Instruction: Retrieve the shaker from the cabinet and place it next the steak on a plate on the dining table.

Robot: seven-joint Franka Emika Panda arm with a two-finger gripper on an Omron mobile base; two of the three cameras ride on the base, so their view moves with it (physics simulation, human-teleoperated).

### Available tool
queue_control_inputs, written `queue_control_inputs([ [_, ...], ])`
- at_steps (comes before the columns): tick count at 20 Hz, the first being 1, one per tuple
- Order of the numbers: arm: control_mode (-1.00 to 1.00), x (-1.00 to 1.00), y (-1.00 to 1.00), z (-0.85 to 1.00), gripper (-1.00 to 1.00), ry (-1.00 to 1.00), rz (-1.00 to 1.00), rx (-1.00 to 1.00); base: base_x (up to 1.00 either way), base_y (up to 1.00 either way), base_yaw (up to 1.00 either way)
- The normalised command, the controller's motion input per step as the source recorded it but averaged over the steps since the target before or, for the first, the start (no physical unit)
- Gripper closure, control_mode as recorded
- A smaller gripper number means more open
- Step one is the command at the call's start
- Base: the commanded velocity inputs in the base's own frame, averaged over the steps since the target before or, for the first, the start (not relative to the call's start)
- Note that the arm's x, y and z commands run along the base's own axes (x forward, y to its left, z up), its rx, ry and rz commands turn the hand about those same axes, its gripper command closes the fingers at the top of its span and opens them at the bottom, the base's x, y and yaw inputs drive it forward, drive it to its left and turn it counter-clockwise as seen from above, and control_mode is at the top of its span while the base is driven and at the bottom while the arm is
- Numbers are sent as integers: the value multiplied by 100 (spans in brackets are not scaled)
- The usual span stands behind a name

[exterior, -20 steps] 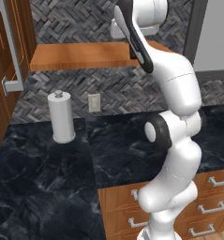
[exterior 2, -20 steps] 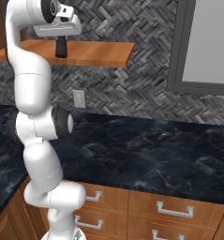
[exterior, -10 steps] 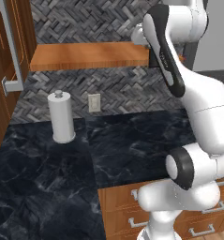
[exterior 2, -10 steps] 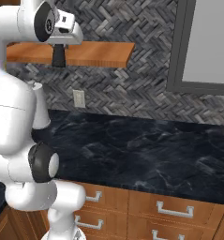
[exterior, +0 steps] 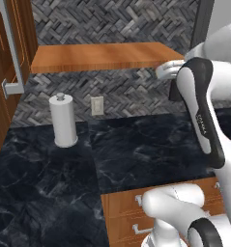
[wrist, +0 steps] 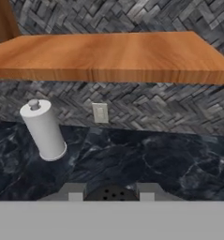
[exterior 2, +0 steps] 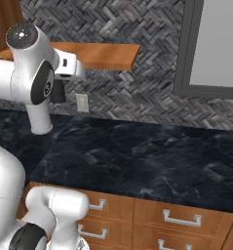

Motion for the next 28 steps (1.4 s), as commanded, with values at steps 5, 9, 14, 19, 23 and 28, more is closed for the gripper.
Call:
queue_control_inputs([
  [5, -100, -78, -15, -18, 100, -2, 1, 0, 0, 0, 0],
  [9, -100, -49, -22, -10, 100, 0, 0, 0, 0, 0, 0],
  [14, 100, -17, -14, -1, 100, 0, 0, 0, 0, 0, 0],
  [19, 100, 0, 0, 0, 100, 0, 0, 0, -13, -1, 0],
  [23, 100, 0, 0, 0, 100, 0, 0, 0, -94, -24, 0],
  [28, 100, 0, 0, 0, 100, 0, 0, 0, -100, -34, 0],
])
